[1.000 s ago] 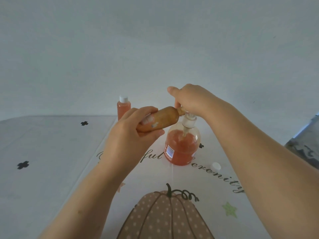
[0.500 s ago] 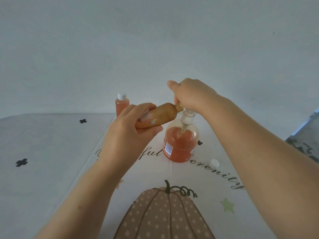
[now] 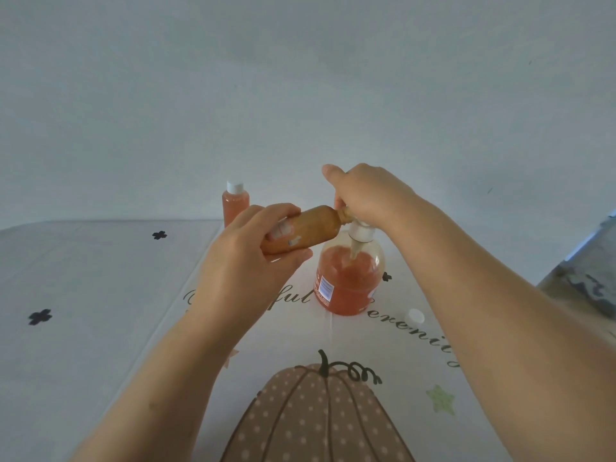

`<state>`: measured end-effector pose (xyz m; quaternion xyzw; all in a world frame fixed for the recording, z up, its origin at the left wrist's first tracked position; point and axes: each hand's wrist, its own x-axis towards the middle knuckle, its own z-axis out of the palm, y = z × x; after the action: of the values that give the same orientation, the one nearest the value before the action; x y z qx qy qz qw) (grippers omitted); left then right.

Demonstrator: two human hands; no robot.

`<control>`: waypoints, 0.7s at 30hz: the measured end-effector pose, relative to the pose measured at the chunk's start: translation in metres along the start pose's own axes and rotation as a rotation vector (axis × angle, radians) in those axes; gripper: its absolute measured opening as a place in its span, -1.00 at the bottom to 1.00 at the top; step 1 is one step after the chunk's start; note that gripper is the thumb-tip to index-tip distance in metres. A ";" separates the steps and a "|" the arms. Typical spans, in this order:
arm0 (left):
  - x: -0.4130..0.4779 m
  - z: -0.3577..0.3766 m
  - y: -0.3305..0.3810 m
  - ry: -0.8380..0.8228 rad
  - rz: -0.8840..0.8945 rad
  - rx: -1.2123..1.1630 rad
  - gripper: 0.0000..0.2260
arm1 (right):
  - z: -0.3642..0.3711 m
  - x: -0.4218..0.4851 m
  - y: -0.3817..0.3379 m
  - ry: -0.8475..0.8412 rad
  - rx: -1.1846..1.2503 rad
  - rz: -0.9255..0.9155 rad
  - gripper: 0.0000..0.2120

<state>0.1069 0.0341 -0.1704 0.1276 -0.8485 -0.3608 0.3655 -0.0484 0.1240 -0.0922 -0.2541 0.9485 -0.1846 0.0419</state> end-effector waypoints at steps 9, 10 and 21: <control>-0.002 0.001 0.002 0.022 0.003 -0.066 -0.60 | -0.010 0.004 -0.003 0.032 -0.024 0.006 -0.41; -0.002 0.001 0.003 0.022 0.003 -0.070 -0.60 | -0.010 0.005 -0.003 0.029 -0.019 0.008 -0.40; -0.001 0.003 -0.002 0.015 0.001 -0.028 -0.61 | 0.002 0.001 0.002 -0.019 0.021 0.015 -0.55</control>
<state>0.1054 0.0347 -0.1734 0.1247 -0.8408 -0.3714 0.3735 -0.0493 0.1242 -0.0951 -0.2482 0.9480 -0.1917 0.0548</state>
